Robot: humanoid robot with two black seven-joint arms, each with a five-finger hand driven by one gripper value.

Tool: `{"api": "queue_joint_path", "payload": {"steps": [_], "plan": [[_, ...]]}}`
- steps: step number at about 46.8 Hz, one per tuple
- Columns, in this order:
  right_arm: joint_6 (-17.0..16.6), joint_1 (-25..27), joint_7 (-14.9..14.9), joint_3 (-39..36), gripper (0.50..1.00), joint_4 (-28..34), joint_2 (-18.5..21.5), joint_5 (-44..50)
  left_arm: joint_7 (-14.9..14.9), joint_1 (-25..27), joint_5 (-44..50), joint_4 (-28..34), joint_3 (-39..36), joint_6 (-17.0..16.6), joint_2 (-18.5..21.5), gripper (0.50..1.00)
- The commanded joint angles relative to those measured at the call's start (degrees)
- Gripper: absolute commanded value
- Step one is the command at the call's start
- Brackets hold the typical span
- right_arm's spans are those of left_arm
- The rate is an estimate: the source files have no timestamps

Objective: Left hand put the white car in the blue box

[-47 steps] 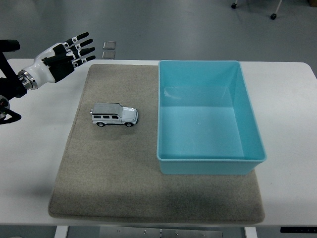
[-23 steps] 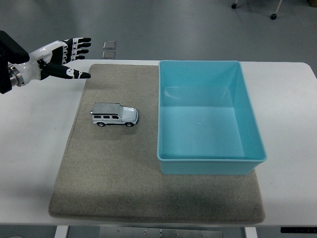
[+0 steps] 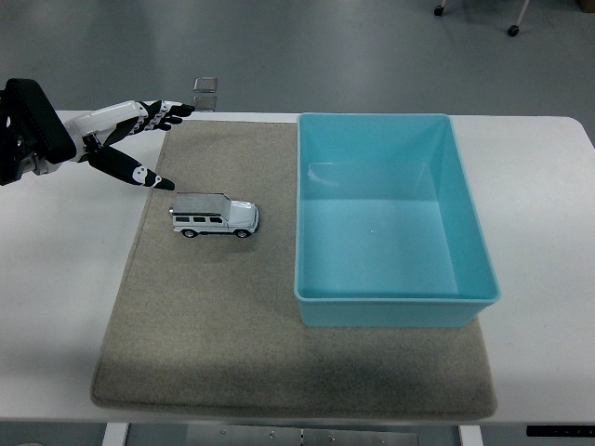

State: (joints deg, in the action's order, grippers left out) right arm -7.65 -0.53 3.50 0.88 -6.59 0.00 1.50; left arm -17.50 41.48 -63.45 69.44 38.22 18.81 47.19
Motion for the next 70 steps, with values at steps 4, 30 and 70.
{"api": "queue_joint_path", "payload": {"steps": [4, 30, 70], "plan": [[0.0, 0.0, 0.01, 0.0, 0.936, 0.0, 0.0, 0.0, 0.01, 0.0, -4.22, -0.01, -0.08, 0.0, -1.74, 0.99], [0.0, 0.0, 0.01, 0.0, 0.936, 0.0, 0.0, 0.0, 0.19, 0.44, -18.64, -0.36, -7.99, -9.14, -7.81, 0.988], [0.0, 0.0, 0.01, 0.0, 0.936, 0.0, 0.0, 0.0, 0.45, 0.97, -24.0, -0.27, -8.16, -8.88, -7.81, 0.636]]}}
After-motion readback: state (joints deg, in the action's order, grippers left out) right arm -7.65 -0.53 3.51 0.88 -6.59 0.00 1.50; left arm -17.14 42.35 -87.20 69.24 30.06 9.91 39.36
